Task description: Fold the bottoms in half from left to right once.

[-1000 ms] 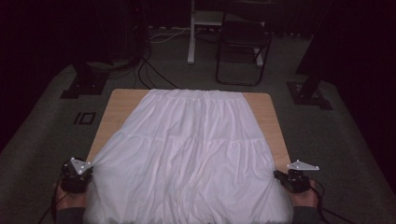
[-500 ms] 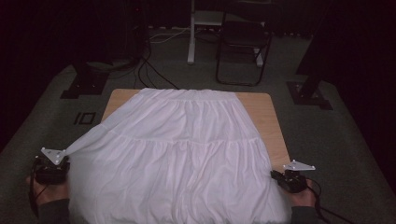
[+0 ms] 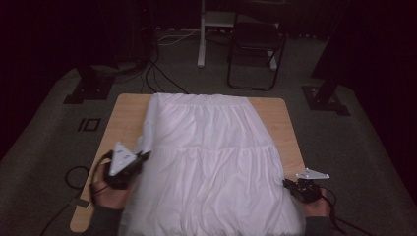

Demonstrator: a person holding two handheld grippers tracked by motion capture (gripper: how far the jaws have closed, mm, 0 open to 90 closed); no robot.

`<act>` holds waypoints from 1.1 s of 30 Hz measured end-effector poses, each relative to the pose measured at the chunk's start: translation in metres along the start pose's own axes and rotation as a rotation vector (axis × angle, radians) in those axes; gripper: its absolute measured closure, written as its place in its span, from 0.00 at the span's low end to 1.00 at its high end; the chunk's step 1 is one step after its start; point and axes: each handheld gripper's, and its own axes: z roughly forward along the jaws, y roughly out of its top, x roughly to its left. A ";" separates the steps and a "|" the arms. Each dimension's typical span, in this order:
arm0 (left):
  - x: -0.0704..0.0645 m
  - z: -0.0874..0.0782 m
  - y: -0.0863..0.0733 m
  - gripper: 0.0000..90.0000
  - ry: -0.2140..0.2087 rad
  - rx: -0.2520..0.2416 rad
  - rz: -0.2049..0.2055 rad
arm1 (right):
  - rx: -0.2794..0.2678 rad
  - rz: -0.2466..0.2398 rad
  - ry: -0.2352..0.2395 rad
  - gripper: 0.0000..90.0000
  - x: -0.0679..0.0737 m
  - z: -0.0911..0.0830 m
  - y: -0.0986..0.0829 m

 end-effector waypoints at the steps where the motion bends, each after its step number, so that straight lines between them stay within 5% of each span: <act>1: -0.014 0.013 0.010 0.98 -0.072 -0.019 0.005 | 0.001 -0.001 0.000 0.95 0.000 0.000 0.000; 6: -0.081 0.071 0.040 0.98 -0.336 -0.051 0.047 | 0.001 -0.005 -0.002 0.95 0.002 0.001 0.001; 9: -0.117 0.109 0.040 0.98 -0.483 -0.004 0.027 | 0.000 -0.011 -0.005 0.95 0.002 0.001 0.001; 12: -0.142 0.143 0.026 0.98 -0.555 0.072 0.028 | 0.000 -0.012 -0.005 0.95 0.002 0.001 0.001; 15: -0.151 0.179 0.008 0.91 -0.629 0.165 -0.043 | 0.000 -0.013 -0.009 0.94 0.002 0.001 0.001; 18: -0.149 0.182 0.002 0.69 -0.627 0.181 -0.056 | 0.001 -0.015 -0.012 0.81 0.004 0.002 0.002; 24: -0.124 0.142 0.010 0.57 -0.581 0.074 -0.018 | -0.064 -0.025 -0.052 0.53 0.018 -0.009 0.017; 27: -0.101 0.125 0.007 0.55 -0.557 0.042 -0.052 | -0.119 -0.058 -0.063 0.47 0.034 -0.019 0.032; 33: -0.061 0.095 -0.021 0.53 -0.344 0.068 -0.034 | -0.163 -0.085 0.031 0.48 0.065 -0.022 0.058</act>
